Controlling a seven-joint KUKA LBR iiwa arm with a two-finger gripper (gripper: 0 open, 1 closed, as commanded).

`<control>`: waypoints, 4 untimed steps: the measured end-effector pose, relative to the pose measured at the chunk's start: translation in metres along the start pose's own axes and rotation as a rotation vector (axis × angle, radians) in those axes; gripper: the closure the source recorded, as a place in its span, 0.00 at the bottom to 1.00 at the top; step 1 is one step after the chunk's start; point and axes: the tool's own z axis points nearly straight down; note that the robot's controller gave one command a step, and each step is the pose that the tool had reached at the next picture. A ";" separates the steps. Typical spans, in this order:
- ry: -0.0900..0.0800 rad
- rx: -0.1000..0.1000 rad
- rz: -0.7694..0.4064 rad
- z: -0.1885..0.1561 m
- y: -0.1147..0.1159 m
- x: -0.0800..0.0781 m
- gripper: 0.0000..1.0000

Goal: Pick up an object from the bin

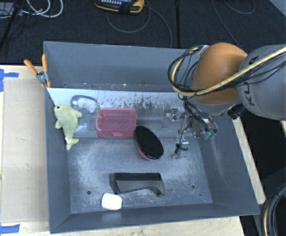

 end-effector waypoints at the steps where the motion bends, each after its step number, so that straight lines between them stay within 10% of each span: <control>1: -0.034 0.003 -0.006 -0.016 0.005 0.005 0.00; 2: -0.001 0.000 -0.029 -0.007 0.024 0.002 0.00; 3: -0.031 0.001 -0.008 0.000 0.025 -0.001 0.00; 4: -0.003 0.000 0.013 -0.019 0.032 0.016 0.00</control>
Offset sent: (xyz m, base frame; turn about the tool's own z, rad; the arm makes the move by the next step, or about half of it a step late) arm 0.0120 0.0524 0.0592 -0.1451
